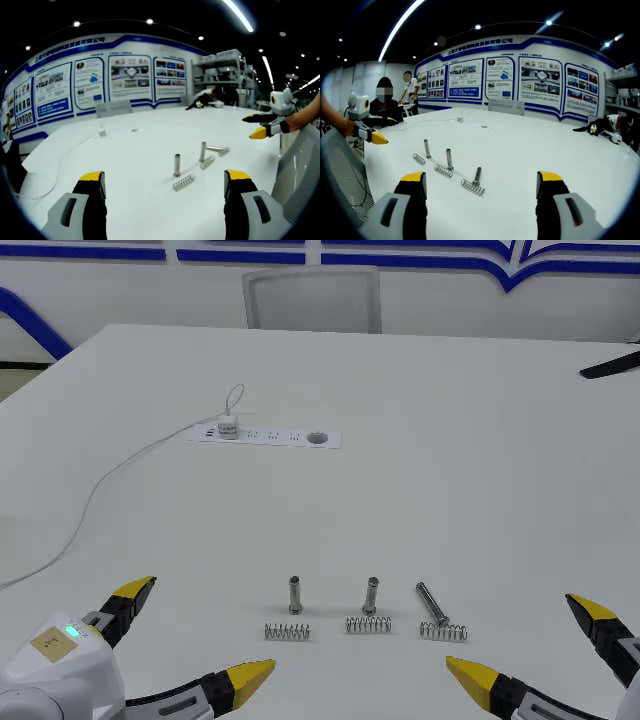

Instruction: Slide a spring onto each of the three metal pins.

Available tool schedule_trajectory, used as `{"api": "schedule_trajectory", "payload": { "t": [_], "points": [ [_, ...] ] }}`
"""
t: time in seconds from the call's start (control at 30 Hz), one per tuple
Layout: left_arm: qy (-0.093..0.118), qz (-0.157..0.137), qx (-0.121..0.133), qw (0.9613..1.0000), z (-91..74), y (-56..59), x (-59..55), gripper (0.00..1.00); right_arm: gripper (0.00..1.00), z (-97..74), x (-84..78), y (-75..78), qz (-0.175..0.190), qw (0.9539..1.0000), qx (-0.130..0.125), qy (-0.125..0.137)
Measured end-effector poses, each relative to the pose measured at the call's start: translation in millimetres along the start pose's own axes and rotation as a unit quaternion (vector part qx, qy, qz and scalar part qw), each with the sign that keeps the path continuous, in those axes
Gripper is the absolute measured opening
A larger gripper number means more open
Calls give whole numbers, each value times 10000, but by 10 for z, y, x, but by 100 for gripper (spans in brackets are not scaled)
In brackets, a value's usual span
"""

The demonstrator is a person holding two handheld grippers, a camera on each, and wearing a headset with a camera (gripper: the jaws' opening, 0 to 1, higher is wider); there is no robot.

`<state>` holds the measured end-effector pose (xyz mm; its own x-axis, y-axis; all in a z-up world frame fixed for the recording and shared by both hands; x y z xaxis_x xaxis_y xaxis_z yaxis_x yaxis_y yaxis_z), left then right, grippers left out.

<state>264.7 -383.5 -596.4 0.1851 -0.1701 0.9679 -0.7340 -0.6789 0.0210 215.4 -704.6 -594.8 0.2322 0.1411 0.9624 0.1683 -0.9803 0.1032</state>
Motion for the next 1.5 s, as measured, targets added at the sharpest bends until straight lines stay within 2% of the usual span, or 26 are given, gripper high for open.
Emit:
{"api": "schedule_trajectory", "payload": {
  "t": [0.67,0.93,1.17,1.3,1.5],
  "points": [
    [4,7,-46,10000,0,16,14,100,91,-1,-41,-1,-8,9999,-4,-123],
    [-66,30,-125,9999,11,42,-3,100,91,-2,-58,0,5,9998,-19,-173],
    [47,59,-174,9998,4,59,41,99,91,-23,-34,-8,123,9998,-15,-154],
    [154,65,-213,9996,5,72,76,98,91,-23,-41,-15,-13,9998,-19,-187],
    [122,62,-247,9996,14,73,60,99,90,-29,-14,24,115,9998,-98,-141]
  ]
}}
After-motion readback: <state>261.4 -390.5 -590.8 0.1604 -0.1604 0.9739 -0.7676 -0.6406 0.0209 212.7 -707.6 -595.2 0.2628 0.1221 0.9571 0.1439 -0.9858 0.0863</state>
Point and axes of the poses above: the centre of the closed fingertips' face, and the gripper's own axes: z roughly forward along the fingers, y roughly to its right, x roughly out of its top, the point moved 5 cm from there along -z, roughly backward along the fingers, and after that the axes turned 8 degrees about -x, right-handed, at the moved point
